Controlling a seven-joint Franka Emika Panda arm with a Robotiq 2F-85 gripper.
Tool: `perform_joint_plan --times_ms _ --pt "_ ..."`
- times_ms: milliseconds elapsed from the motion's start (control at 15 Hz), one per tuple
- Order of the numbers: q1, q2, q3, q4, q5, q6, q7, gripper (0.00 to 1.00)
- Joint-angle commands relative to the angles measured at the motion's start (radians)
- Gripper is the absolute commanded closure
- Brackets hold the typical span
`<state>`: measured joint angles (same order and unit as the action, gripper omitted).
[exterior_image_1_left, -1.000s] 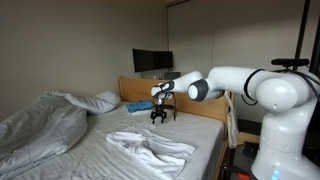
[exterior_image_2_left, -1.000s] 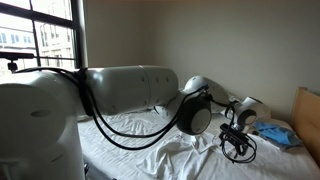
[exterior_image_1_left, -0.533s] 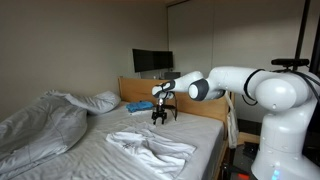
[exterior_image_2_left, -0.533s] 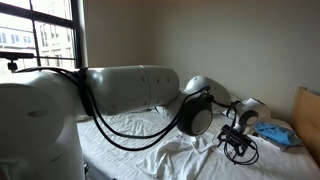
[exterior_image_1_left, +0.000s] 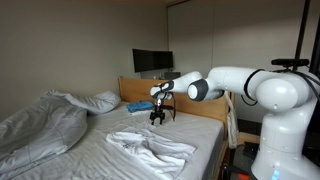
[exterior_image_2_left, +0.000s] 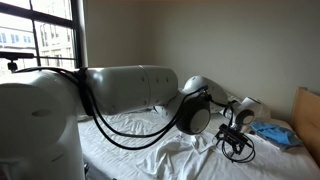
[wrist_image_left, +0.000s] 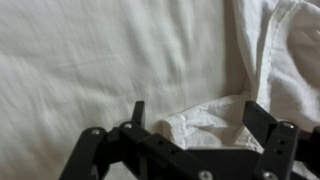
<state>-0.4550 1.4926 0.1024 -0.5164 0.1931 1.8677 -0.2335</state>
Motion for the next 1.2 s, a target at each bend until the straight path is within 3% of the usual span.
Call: perform_joint_plan --times_ms 0,333,600,867,1133 --pt "0.030 0.000 -0.013 -0.008 0.011 0.059 0.019 0.00" --pt "0.092 0.000 -0.107 -0.004 -0.041 0.160 0.237 0.00" --pt "0.095 0.000 -0.173 -0.018 -0.087 0.142 0.371 0.00" --pt "0.028 0.002 -0.155 -0.061 -0.081 0.121 0.277 0.00" --pt "-0.061 0.003 -0.099 -0.088 -0.046 0.131 0.102 0.00"
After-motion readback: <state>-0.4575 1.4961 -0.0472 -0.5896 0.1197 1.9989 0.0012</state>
